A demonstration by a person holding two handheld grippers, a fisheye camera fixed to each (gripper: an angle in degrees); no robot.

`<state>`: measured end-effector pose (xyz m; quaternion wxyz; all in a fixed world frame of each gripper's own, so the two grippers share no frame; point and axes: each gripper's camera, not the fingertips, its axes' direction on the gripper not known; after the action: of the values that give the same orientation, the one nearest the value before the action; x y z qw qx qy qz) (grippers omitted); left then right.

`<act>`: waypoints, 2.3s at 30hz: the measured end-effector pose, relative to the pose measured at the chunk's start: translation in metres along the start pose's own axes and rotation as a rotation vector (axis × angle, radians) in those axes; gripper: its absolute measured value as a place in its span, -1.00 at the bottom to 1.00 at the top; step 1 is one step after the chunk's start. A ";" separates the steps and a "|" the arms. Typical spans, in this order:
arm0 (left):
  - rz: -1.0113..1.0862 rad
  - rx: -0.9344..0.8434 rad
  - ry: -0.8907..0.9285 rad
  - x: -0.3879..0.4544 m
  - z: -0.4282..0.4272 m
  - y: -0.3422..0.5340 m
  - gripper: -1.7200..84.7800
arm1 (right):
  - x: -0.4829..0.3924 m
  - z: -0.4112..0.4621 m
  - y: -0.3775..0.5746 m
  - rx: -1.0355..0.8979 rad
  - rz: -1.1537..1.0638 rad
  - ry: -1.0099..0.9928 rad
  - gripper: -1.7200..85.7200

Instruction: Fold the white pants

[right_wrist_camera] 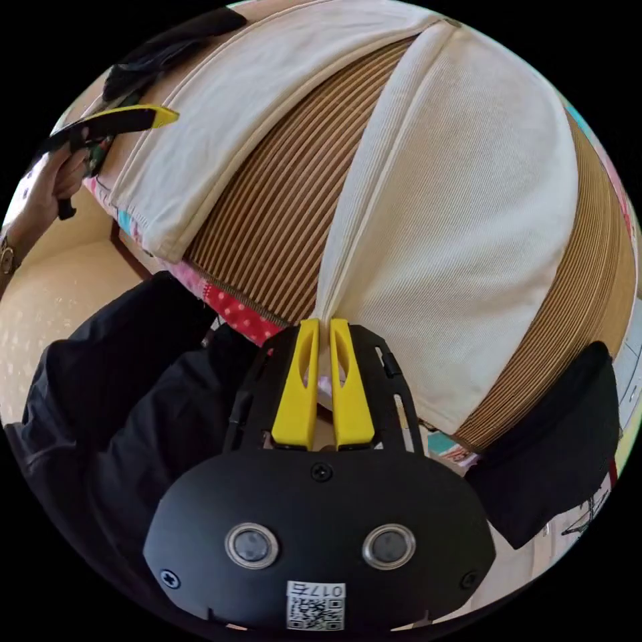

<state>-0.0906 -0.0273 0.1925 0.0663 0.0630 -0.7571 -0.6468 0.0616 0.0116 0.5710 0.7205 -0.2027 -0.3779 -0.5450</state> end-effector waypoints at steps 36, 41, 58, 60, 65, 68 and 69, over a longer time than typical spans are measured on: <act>0.099 -0.183 0.250 0.177 -0.015 0.017 -0.72 | -0.056 -0.120 0.204 0.523 -0.178 -0.541 -0.88; 0.106 -0.064 0.219 0.160 -0.013 0.049 -0.87 | -0.002 -0.089 0.195 0.317 -0.420 -0.493 -0.86; 0.012 0.116 0.443 0.163 0.002 0.089 -0.89 | 0.366 -0.115 -0.122 0.922 0.505 -0.906 -0.58; -0.008 0.130 0.472 0.160 -0.002 0.086 -0.89 | 0.363 -0.128 -0.155 0.908 0.537 -0.804 -0.64; -0.100 0.214 0.652 0.130 -0.021 0.100 -0.90 | 0.238 -0.218 -0.222 0.859 0.588 0.074 -0.85; -0.190 0.333 0.817 0.086 -0.043 0.139 -0.91 | 0.102 -0.243 -0.262 0.939 0.282 0.381 -0.85; -0.233 0.350 0.834 0.070 -0.050 0.158 -0.91 | 0.081 -0.245 -0.272 0.945 0.245 0.403 -0.85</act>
<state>-0.1514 -0.0641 0.3572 0.2801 0.4124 -0.7516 -0.4320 -0.1044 -0.2996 0.4455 0.8501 0.2102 -0.4100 -0.2551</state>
